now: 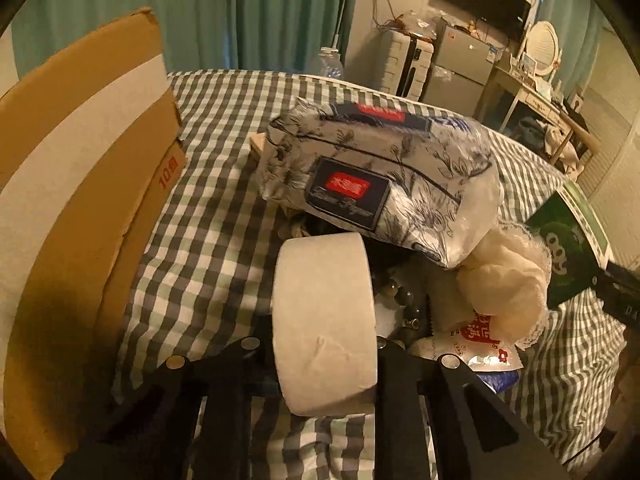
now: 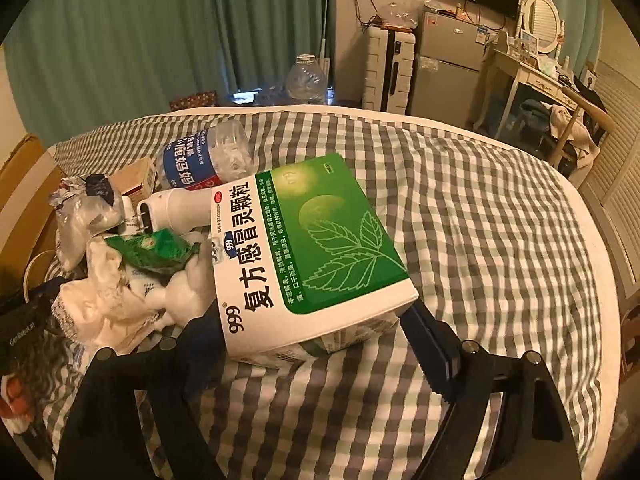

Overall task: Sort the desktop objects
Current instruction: 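Grasp the white tape roll with the left gripper while the right grasps the green medicine box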

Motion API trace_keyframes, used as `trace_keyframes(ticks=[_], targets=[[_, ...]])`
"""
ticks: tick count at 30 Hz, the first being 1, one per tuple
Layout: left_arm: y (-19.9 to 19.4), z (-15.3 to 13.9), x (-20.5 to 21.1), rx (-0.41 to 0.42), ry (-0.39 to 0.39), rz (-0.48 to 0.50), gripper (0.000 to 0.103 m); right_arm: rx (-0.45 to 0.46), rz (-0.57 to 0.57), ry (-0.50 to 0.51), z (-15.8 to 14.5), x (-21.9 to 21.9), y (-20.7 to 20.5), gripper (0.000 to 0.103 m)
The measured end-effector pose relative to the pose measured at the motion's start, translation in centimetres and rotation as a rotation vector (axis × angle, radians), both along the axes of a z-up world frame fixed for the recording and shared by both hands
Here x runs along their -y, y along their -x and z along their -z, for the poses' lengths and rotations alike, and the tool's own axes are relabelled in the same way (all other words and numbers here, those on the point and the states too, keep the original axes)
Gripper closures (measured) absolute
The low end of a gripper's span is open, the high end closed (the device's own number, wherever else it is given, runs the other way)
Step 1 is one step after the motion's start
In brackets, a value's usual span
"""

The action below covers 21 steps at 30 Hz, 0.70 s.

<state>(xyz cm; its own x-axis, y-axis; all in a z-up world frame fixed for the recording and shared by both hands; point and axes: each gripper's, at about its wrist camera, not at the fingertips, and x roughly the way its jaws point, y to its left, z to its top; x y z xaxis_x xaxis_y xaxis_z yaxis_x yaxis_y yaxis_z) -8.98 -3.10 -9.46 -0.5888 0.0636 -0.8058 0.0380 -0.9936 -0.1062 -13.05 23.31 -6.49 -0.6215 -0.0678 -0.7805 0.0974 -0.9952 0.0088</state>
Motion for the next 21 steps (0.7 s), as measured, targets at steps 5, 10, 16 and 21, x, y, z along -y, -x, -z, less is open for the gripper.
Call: trace_keyframes(ticks=[5,10,16,21], targets=[[-0.6,-1.6,0.9,-0.042,-0.024,-0.002,0.088,-0.004,0.034,0.025,-1.5,-0.1,-1.9,0.02],[-1.6,-3.3,1.3,-0.079,-0.031,0.005,0.091,-0.032,0.039,0.022,-3.7,-0.1,-3.2,0.02],[-3.1,-5.9,1.8,-0.15,-0.015,-0.004,0.092,-0.071,0.026,0.014,-5.6,-0.1,-4.6,0.021],[-4.1,-8.3,2.0,-0.219,-0.005,-0.004,0.093,-0.089,0.041,0.041,-6.8,-0.4,-5.7,0.021]])
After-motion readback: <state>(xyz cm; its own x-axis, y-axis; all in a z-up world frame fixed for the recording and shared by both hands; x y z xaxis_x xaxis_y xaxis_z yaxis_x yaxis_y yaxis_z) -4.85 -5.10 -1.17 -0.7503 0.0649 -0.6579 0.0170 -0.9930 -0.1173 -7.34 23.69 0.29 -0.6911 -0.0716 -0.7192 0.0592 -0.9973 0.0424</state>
